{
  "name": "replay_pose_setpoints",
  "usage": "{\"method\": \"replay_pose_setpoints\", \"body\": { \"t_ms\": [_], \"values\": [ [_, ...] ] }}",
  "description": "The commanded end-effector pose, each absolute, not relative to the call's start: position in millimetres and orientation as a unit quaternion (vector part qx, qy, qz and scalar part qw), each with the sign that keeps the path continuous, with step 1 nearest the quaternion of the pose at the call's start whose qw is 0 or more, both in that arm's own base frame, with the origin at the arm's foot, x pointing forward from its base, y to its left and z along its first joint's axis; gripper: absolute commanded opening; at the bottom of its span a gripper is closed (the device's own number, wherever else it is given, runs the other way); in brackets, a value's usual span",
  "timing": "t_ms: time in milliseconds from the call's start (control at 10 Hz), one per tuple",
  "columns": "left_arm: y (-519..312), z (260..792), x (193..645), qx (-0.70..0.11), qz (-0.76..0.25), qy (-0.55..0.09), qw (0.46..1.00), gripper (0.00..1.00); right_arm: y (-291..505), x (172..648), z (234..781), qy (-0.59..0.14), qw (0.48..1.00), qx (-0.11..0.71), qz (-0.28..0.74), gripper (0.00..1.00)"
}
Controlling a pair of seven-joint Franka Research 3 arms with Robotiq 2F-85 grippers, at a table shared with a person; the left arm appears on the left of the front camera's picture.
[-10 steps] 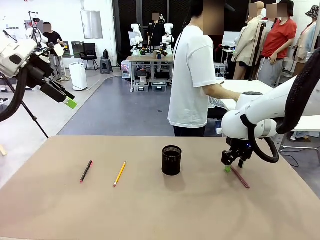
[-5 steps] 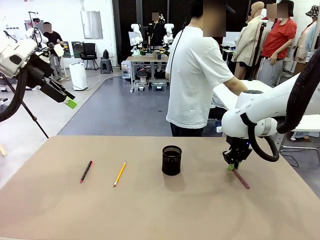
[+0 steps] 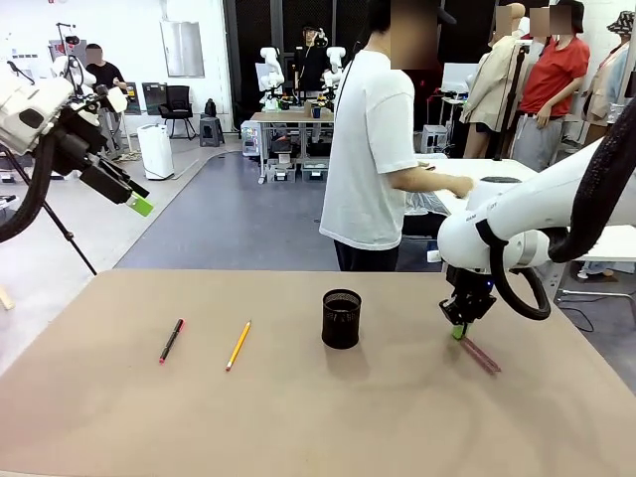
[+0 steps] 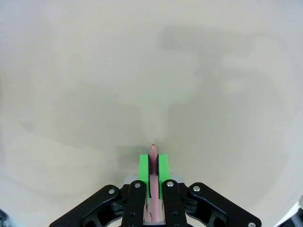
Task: Place the pens into the pen holder.
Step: Pick up a writing instrument from the table and place it into the Pen holder.
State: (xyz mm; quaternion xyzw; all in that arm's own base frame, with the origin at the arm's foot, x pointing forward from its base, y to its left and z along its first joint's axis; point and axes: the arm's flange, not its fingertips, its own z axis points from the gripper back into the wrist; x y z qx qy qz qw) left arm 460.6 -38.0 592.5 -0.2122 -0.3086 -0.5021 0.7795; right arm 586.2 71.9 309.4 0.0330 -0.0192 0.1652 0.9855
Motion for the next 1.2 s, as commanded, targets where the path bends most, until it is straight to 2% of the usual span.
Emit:
{"method": "replay_pose_setpoints", "body": {
  "t_ms": [0,400,600,800,900,1100],
  "values": [
    [-37.9,593.1,460.3,-0.213,-0.503,-0.31,0.778,1.0,61.0,584.7,340.9,-0.067,0.963,0.149,0.214,0.0],
    [-37.9,593.1,460.3,-0.213,-0.503,-0.31,0.778,1.0,42.5,584.6,405.0,-0.216,0.87,0.321,0.306,0.0],
    [-37.9,593.1,460.3,-0.213,-0.503,-0.31,0.778,1.0,29.6,579.1,434.5,-0.296,0.772,0.405,0.391,0.0],
    [-37.9,593.1,460.3,-0.213,-0.503,-0.31,0.778,1.0,18.2,574.4,456.1,-0.371,0.712,0.415,0.428,0.0],
    [-37.9,593.1,460.3,-0.213,-0.503,-0.31,0.778,1.0,16.2,573.6,461.3,-0.389,0.698,0.417,0.433,0.0],
    [-37.9,593.1,460.3,-0.213,-0.503,-0.31,0.778,1.0,15.8,571.2,463.4,-0.392,0.701,0.412,0.43,0.0]
  ]
}}
